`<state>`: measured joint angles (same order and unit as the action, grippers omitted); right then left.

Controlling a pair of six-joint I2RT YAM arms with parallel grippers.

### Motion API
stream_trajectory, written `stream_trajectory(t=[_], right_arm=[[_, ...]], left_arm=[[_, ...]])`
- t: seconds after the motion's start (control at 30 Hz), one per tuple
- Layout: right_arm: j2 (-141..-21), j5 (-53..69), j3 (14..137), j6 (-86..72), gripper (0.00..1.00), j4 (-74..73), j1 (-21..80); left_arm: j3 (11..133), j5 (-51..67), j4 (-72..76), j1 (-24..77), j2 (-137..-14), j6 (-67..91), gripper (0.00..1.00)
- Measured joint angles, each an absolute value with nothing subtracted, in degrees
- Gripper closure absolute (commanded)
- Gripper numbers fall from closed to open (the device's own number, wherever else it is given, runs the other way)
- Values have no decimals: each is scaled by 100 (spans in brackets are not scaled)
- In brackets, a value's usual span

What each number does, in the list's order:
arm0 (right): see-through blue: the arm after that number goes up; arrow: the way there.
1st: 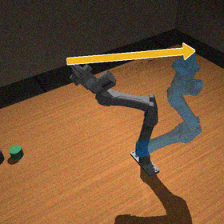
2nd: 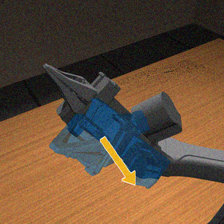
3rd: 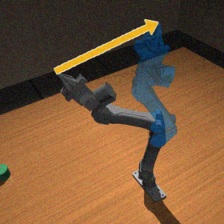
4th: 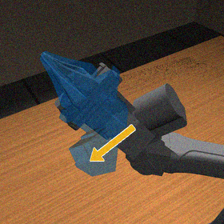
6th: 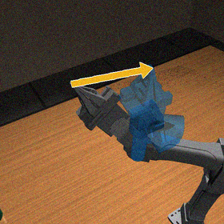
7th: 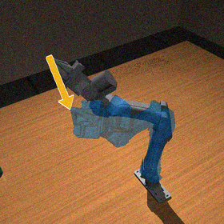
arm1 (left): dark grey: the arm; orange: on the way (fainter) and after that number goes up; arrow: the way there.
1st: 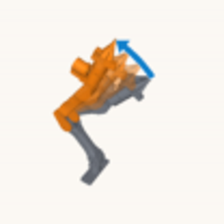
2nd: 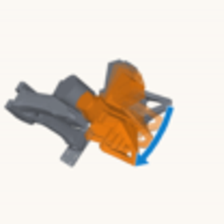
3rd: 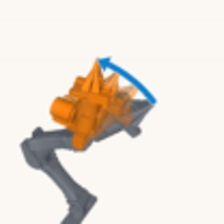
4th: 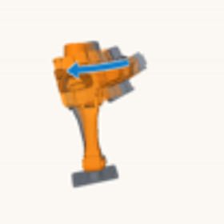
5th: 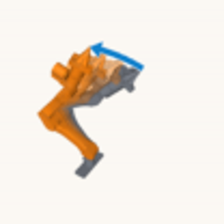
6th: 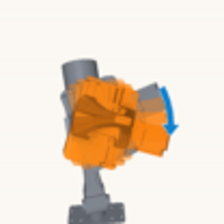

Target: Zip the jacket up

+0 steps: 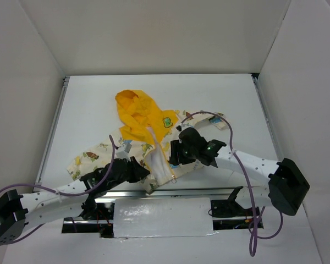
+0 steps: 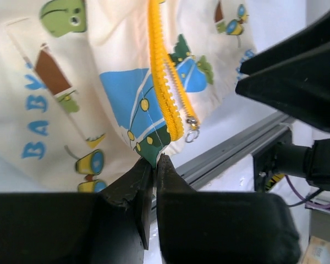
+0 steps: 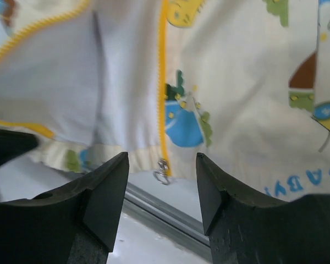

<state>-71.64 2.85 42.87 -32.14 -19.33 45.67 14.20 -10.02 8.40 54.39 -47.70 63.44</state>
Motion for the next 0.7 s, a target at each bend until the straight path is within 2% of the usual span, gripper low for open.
stream_trajectory(t=[0.3, 0.7], right_arm=[[-8064, -978, 4982, -3100, 41, -3041, 5478], [-8593, -1111, 5081, -3057, 46, -3197, 5688]], left_arm=[[1420, -1129, 255, 5402, -4674, 6364, 100], [1426, -1129, 145, 5384, -4698, 6331, 100]])
